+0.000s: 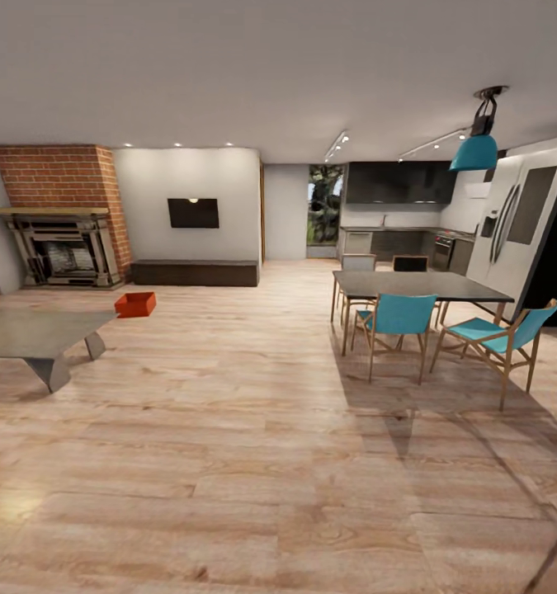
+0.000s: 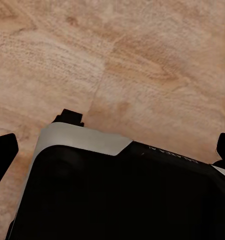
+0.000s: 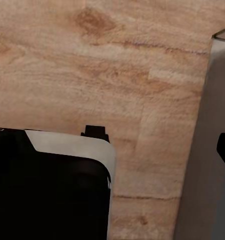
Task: Move the two storage containers from the living room to the garage. In the garage, place one container on the floor and stack the other container on top of it (either order is fine).
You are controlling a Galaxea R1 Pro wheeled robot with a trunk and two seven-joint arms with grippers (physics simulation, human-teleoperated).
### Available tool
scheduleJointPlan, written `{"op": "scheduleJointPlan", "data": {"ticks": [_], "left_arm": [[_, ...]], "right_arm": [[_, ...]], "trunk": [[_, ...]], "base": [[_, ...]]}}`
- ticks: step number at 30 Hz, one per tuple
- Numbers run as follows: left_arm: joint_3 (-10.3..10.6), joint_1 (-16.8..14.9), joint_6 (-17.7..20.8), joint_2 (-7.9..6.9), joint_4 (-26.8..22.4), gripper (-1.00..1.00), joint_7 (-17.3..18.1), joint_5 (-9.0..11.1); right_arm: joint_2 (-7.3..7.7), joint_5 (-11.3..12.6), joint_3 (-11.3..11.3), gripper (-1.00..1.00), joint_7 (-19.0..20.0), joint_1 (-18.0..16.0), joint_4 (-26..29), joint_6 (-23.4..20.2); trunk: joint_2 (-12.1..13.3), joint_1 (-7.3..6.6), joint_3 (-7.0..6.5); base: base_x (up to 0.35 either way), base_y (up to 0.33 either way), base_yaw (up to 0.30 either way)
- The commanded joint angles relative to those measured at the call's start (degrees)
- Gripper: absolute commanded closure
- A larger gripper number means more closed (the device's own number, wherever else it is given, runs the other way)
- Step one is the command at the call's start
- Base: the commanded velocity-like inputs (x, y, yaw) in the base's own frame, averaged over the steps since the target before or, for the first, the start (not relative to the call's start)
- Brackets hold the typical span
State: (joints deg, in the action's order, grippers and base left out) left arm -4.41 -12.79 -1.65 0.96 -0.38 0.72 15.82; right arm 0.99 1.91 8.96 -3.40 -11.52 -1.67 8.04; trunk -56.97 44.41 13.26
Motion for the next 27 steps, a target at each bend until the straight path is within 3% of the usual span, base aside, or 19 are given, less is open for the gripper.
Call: {"op": "scheduleJointPlan", "data": {"ticks": [1,8,27], "left_arm": [[-0.42,-0.05,-0.18,0.01,0.07,-1.0,0.07,0.09],[-0.42,-0.05,-0.19,0.01,0.1,-1.0,0.09,0.09],[-0.42,-0.05,-0.17,0.01,0.11,-1.0,0.08,0.09]], "right_arm": [[-0.02,0.19,0.44,-1.0,-0.17,-0.08,-0.18,0.31],[0.0,0.19,0.45,-1.0,-0.36,-0.08,-0.18,0.31],[-0.01,0.17,0.45,-1.0,-0.38,-0.08,-0.18,0.33]], "trunk": [[-0.04,0.04,0.07],[-0.04,0.04,0.07],[-0.04,0.04,0.07]], "base": [[0.322,0.0,0.0],[0.322,0.0,0.089],[0.322,0.0,0.262]]}}
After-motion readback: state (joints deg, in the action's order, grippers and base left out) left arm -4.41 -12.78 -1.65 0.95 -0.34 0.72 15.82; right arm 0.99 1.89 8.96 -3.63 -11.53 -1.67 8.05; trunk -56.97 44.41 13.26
